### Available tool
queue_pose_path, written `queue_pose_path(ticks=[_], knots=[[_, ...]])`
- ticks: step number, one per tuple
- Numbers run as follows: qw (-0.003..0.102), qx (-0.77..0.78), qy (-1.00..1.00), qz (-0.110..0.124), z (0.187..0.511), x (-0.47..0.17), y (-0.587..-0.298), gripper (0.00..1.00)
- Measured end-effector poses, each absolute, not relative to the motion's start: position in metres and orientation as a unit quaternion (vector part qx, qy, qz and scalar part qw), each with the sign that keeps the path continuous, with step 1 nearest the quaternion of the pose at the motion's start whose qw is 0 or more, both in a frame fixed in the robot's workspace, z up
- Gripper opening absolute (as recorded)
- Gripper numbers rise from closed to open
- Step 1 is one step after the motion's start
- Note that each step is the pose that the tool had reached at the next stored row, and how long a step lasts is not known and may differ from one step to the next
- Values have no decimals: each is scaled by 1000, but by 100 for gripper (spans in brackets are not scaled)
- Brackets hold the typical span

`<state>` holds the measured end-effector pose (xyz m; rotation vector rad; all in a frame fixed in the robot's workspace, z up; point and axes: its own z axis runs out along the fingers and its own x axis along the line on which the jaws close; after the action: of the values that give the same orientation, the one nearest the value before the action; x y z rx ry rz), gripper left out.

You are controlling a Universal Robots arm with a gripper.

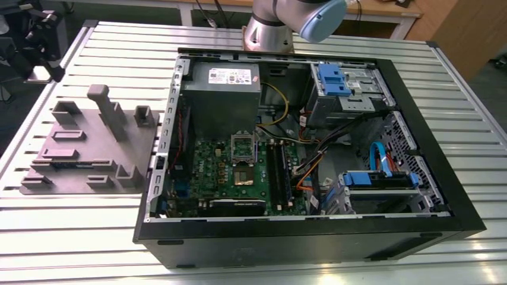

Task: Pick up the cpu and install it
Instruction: 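Pick up the cpu and move it towards the insertion slot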

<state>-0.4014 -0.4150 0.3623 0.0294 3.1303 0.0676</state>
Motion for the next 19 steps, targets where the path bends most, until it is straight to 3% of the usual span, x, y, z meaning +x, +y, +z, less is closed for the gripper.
queue_pose_path(ticks=[19], knots=[[5,9,1000,22,362,-396,-415,47]])
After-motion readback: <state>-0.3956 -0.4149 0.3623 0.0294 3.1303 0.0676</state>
